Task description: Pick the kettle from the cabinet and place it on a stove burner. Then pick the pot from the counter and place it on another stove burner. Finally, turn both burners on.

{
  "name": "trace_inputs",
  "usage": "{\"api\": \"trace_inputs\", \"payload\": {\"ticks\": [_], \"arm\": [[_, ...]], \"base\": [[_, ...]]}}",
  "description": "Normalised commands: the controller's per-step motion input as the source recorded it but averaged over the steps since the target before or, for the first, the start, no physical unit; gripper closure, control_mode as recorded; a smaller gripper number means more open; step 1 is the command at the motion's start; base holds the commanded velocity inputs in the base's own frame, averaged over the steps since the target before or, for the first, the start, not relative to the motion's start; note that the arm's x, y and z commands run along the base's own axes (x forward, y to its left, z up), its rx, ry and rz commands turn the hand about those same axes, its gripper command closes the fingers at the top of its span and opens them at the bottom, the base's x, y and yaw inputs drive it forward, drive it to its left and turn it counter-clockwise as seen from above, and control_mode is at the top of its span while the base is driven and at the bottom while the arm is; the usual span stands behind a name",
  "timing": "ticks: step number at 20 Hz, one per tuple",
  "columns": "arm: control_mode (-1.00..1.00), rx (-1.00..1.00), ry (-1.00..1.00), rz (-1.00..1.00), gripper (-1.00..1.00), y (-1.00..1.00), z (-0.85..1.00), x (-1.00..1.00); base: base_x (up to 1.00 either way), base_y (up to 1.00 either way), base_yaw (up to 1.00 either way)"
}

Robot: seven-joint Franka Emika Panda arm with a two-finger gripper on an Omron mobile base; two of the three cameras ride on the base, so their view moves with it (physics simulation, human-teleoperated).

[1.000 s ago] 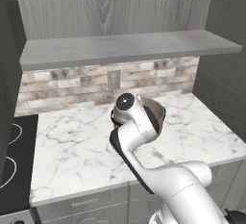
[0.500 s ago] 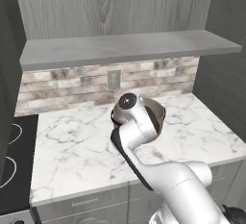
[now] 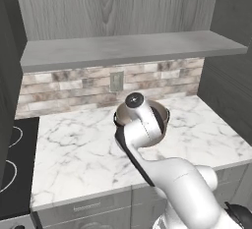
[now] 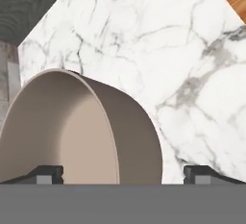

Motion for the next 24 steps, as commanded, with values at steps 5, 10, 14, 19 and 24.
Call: {"api": "trace_inputs", "payload": {"ticks": [5, 10, 14, 19, 24], "arm": [[-1.00, 0.06, -0.01, -0.02, -1.00, 0.00, -0.11, 0.08], [-1.00, 0.06, -0.01, -0.02, -1.00, 0.02, -0.13, 0.06], [-1.00, 0.06, 0.00, -0.02, -1.00, 0.01, -0.11, 0.07], [-1.00, 0.06, 0.00, -0.02, -1.00, 0.01, -0.12, 0.11], [-1.00, 0.06, 0.00, -0.02, -1.00, 0.02, -0.12, 0.12]], "base": [[0.00, 0.00, 0.00], [0.00, 0.00, 0.00], [0.00, 0.00, 0.00], [0.00, 0.00, 0.00], [0.00, 0.00, 0.00]]}}
